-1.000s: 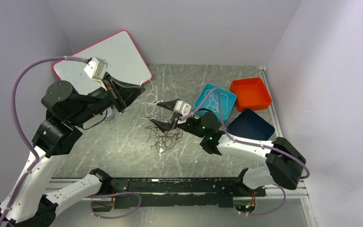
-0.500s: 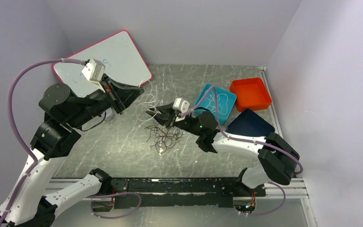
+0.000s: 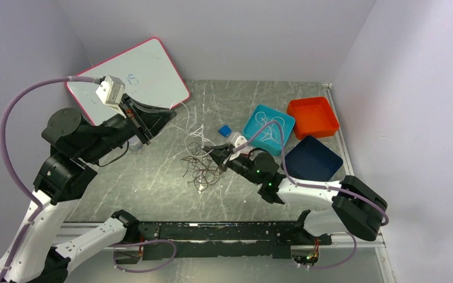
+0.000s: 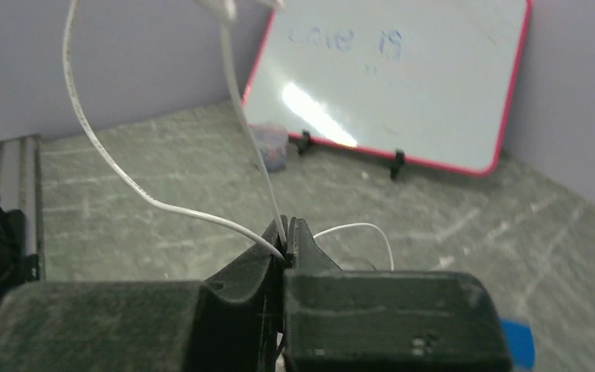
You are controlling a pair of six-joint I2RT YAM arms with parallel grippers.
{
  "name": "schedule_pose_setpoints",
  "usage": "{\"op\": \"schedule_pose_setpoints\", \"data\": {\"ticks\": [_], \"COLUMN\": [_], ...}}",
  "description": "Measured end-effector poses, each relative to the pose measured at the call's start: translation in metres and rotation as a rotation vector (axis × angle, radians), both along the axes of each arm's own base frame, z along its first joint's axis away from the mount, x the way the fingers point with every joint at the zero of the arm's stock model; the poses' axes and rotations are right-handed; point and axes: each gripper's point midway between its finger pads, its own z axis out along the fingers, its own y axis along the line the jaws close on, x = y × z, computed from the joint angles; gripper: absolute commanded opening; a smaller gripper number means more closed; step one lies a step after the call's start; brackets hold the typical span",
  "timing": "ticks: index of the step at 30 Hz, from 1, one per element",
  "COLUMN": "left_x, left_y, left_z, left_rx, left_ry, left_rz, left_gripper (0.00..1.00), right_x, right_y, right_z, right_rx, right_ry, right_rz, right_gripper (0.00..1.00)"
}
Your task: Untangle the cables
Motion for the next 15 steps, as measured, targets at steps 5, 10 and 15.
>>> {"op": "schedule_pose_setpoints", "data": {"ticks": [5, 10, 15], "left_x": [-0.001, -0.001, -0.002], "left_y": [0.002, 0.005, 0.009], "left_z": [0.002, 0.006, 0.01], "left_rx": [-0.003, -0.009, -0.005], "left_ry": [-0.003, -0.01, -0.015], "left_rz": [0.01, 0.021, 0.037], "left_gripper": [0.07, 0.07, 0.07], "right_x": [0.006, 0.014, 0.02], "right_y": [-0.029, -0.055, -0.079], "right_z": [-0.036, -0.071, -0.097], "right_rx": [-0.057, -0.119, -0.164], "right_ry": [0.077, 0.154, 0.214], "right_rz": [-0.12, -0.249, -0.362], "right_gripper": [0.0, 0.0, 0.0]}}
